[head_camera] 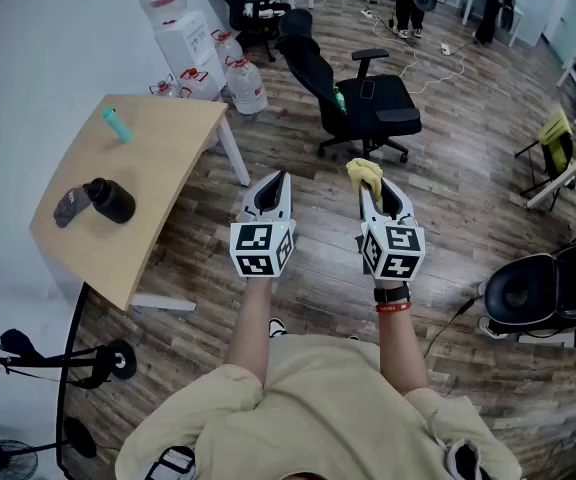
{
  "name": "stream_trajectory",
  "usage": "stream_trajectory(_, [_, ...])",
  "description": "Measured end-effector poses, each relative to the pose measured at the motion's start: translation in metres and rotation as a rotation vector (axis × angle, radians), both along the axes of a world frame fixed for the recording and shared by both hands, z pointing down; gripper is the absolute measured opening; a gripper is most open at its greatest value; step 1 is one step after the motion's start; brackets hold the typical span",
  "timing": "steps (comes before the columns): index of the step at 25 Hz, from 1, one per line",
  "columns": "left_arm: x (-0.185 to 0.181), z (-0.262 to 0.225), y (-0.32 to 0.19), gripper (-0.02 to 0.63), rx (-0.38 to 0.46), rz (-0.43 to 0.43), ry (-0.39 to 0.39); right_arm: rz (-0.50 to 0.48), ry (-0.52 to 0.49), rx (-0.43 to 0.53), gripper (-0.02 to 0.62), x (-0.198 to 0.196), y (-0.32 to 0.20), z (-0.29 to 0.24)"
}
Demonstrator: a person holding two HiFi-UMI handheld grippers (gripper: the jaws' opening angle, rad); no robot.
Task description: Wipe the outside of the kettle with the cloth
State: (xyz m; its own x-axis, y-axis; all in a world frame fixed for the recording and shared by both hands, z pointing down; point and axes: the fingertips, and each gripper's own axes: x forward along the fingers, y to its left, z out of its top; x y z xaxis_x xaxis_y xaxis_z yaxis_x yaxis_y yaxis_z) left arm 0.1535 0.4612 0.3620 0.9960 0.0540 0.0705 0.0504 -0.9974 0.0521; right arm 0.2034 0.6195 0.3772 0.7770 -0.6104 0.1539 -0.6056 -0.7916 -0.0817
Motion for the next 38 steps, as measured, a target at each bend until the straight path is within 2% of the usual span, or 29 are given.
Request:
stream_trajectory(5, [0.006, 0.001, -0.051, 0.023, 0.0, -0.016, -0.008, -0.03, -0.016, 0.008, 0.118, 0.009, -0.056, 0.003])
stream_trajectory(10, [-0.002, 0.005, -0.121, 0.023, -0.015, -0.063, -0.024, -0.059, -0.043, 0.051, 0.118, 0.013, -0.128, 0.007])
stream_trajectory(15, [-0.016, 0.014, -0.192, 0.023, -0.04, -0.154, -0.046, -0.167, -0.065, 0.046, 0.117, 0.013, -0.212, 0.009])
stream_trajectory(22, [-0.015, 0.034, -0.285, 0.023, -0.077, -0.364, -0.067, -0.439, -0.126, 0.048, 0.118, 0.03, -0.343, 0.029])
stream_trajectory(29, [-0.003, 0.037, -0.361, 0.023, -0.12, -0.675, -0.041, -0.781, -0.149, 0.014, 0.118, 0.054, -0.451, 0.038])
stream_trajectory(33, [-0.033, 0.042, -0.383, 0.023, -0.132, -0.851, -0.047, -0.932, -0.189, -0.002, 0.117, 0.045, -0.496, 0.046])
stream_trajectory(38, [-0.089, 0.061, -0.42, 0.023, -0.155, -1.009, -0.075, -1.089, -0.241, -0.044, 0.117, -0.006, -0.557, 0.067])
